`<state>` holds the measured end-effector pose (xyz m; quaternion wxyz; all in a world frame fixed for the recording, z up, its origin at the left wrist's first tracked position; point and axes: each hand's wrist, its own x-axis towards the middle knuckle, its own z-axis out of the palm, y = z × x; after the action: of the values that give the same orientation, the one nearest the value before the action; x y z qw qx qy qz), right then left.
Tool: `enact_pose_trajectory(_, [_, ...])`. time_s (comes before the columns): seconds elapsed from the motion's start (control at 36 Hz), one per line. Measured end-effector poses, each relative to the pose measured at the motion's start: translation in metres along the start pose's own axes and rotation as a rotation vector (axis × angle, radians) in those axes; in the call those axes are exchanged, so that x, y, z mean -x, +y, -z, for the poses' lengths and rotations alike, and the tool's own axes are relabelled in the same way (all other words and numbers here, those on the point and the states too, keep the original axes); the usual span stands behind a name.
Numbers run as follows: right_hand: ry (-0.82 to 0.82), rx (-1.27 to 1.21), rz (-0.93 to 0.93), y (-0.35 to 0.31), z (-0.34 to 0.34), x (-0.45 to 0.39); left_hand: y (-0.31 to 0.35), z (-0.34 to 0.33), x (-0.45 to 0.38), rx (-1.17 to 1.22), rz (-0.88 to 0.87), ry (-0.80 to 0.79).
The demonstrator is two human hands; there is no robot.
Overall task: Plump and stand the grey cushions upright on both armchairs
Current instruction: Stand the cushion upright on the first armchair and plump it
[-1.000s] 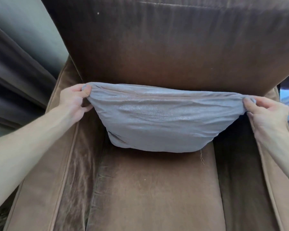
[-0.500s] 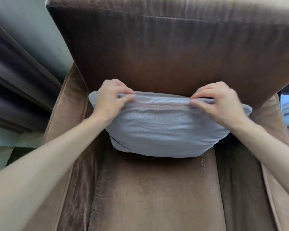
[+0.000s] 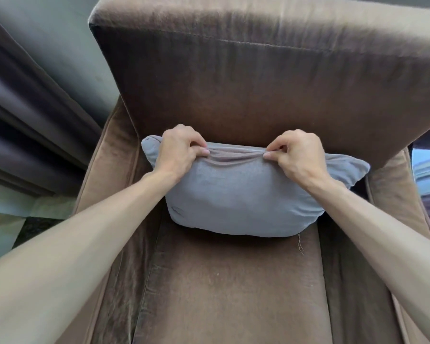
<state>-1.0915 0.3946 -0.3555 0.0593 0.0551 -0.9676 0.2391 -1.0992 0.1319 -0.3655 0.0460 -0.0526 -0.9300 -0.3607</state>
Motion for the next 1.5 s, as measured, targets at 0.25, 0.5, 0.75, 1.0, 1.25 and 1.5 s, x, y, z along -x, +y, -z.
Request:
enact_pose_trajectory(0.25, [-0.224,0.069,0.026,0.019,0.006,0.016,-0.021,0.002,0.011,-0.167,-0.067,-0.141])
enact_pose_trajectory(0.5, [-0.094,0.164,0.038,0.025,0.024,0.017,-0.019,0.026,-0.018,-0.313,-0.078,-0.165])
enact_pose_trajectory(0.75, [-0.290,0.320,-0.154,0.075,0.061,0.044,-0.059,0.068,0.007,-0.427,0.125,-0.307])
enact_pose_trajectory(1.0, [-0.256,0.554,-0.317,0.074,0.088,0.039,-0.049,0.079,0.003,-0.422,0.154,-0.077])
enact_pose_trajectory(1.25, [-0.280,0.284,-0.310,0.030,0.092,0.077,-0.012,0.092,0.047,-0.346,0.081,0.040])
enact_pose_trajectory(1.5, [-0.016,0.118,-0.151,-0.081,0.152,0.145,0.095,0.112,0.133,-0.229,-0.017,-0.064])
